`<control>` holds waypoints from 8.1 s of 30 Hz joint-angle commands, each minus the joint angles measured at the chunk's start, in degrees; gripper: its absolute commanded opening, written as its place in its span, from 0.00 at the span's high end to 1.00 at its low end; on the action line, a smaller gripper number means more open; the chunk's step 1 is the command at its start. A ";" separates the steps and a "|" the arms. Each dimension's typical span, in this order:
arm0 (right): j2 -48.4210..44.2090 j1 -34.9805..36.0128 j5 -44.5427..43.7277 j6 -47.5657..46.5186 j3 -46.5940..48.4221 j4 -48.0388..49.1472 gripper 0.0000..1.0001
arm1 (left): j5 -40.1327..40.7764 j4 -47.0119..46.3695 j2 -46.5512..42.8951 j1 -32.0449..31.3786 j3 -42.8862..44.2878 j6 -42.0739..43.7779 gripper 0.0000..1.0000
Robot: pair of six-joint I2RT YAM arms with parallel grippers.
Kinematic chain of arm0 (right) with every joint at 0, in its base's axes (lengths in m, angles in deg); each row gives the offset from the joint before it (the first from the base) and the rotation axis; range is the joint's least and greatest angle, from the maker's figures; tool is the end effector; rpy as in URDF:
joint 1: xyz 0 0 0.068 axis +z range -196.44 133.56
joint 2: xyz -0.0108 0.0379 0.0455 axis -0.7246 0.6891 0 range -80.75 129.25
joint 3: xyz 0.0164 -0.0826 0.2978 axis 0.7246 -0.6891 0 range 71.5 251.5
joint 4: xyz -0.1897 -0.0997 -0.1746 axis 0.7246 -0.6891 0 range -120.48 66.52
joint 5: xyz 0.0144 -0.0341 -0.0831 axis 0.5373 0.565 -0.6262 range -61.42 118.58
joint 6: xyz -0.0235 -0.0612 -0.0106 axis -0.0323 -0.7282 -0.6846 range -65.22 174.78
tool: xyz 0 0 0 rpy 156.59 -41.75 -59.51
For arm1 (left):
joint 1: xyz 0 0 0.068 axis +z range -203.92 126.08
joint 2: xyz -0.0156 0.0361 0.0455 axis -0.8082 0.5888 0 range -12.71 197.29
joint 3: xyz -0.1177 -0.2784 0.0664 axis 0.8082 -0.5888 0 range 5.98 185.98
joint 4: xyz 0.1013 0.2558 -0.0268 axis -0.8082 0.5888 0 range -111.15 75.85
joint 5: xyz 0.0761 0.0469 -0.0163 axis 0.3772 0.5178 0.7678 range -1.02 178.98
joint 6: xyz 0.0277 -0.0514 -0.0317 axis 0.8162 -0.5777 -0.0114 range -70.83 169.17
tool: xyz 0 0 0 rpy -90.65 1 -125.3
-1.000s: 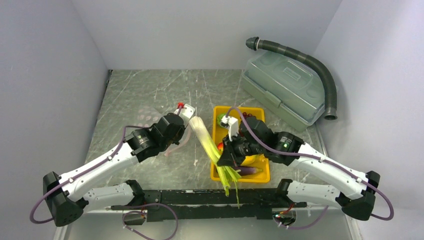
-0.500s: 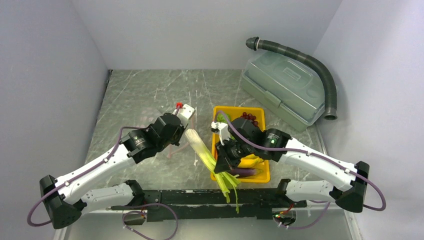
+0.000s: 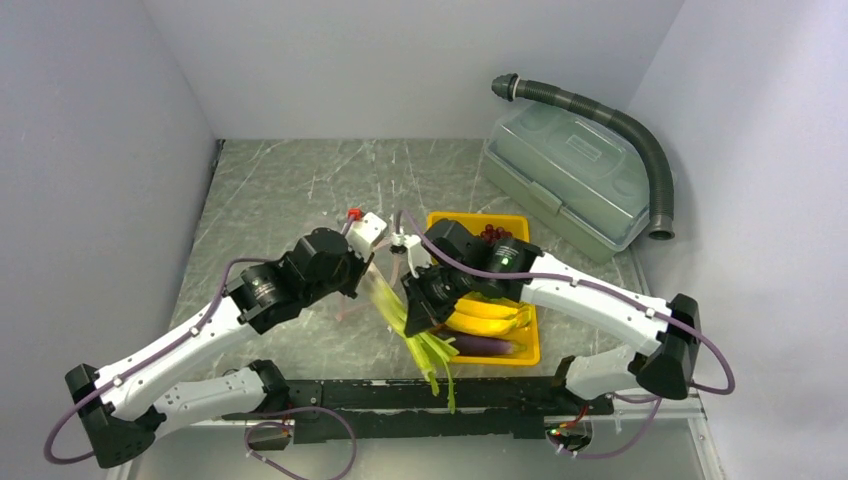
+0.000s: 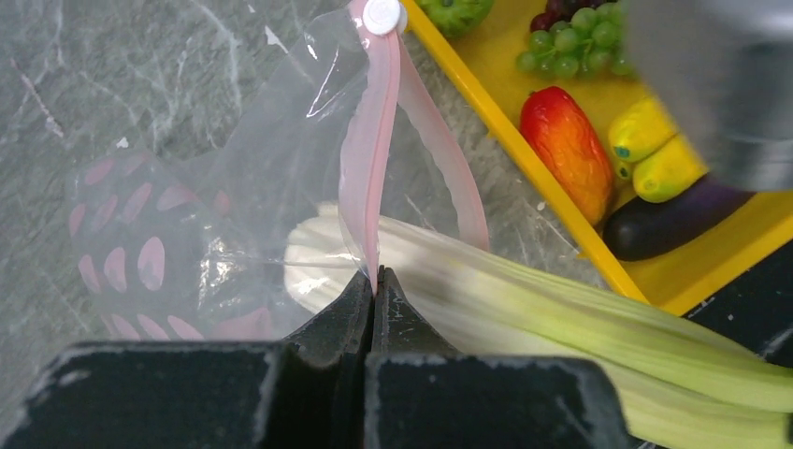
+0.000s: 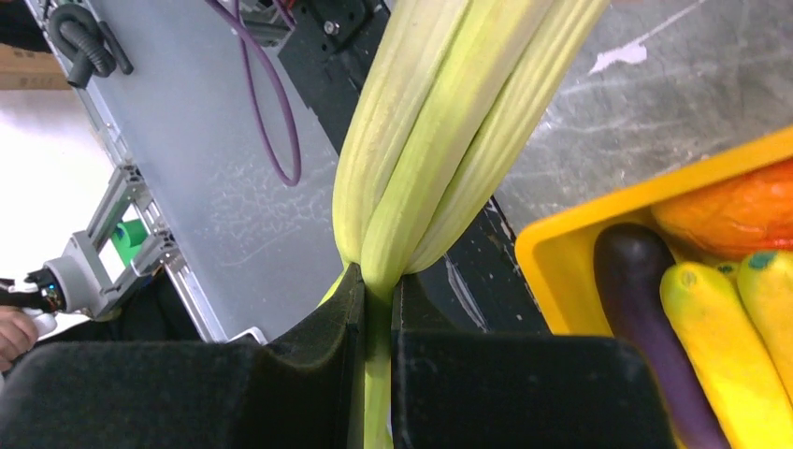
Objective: Place the food in the zip-top bag and seal the zipper
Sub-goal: Place the fake vegetable in the zipper food storage bag, then adjust the zipper food storage bag at the center of the board.
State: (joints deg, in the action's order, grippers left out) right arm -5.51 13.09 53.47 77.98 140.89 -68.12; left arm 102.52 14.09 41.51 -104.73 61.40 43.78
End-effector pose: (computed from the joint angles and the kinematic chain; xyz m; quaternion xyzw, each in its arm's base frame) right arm 0.1261 0.2579 0.3444 -0.3557 0.8506 0.3703 0.1137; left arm 0.1403 -0.1526 0.3536 0.2875 0.8303 -0.1276 0.4600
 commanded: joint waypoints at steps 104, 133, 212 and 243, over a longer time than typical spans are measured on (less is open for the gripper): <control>6.49 16.12 -28.65 -24.90 -12.25 56.41 0.61 | -0.82 9.71 6.50 -0.05 16.88 -9.28 1.00; 5.44 19.06 -33.82 -29.26 -9.14 54.70 1.00 | 3.94 14.38 7.01 -0.05 20.82 -8.98 1.00; 19.29 -5.21 -11.15 -26.14 35.13 35.32 1.00 | 30.73 13.54 -3.09 0.36 26.73 -2.79 0.07; 5.50 7.40 -2.32 -39.64 -18.22 57.82 1.00 | 17.68 16.25 3.91 0.73 25.78 -7.95 0.09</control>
State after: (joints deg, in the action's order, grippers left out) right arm 2.06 19.69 52.94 44.25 123.42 -15.51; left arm 125.23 29.41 44.48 -104.25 85.18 38.29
